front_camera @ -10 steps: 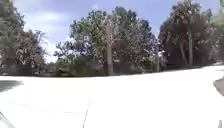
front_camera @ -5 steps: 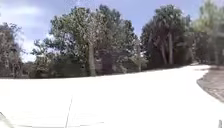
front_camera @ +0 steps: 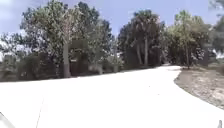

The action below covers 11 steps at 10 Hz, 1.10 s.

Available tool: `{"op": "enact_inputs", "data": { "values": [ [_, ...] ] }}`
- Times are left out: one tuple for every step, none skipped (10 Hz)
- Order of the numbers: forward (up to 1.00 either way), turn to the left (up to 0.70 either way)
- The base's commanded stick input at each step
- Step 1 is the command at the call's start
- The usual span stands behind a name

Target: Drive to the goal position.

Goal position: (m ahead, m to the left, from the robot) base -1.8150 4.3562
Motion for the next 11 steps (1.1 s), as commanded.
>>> {"op": "enact_inputs", "data": {
  "values": [
    [0.5,0.0],
    [0.5,0.0],
    [0.5,0.0],
    [0.5,0.0],
    [0.5,0.0],
    [0.5,0.0],
    [0.5,0.0],
    [0.5,0.0],
    [0.5,0.03],
    [0.5,0.2],
    [0.5,0.4]
  ]
}}
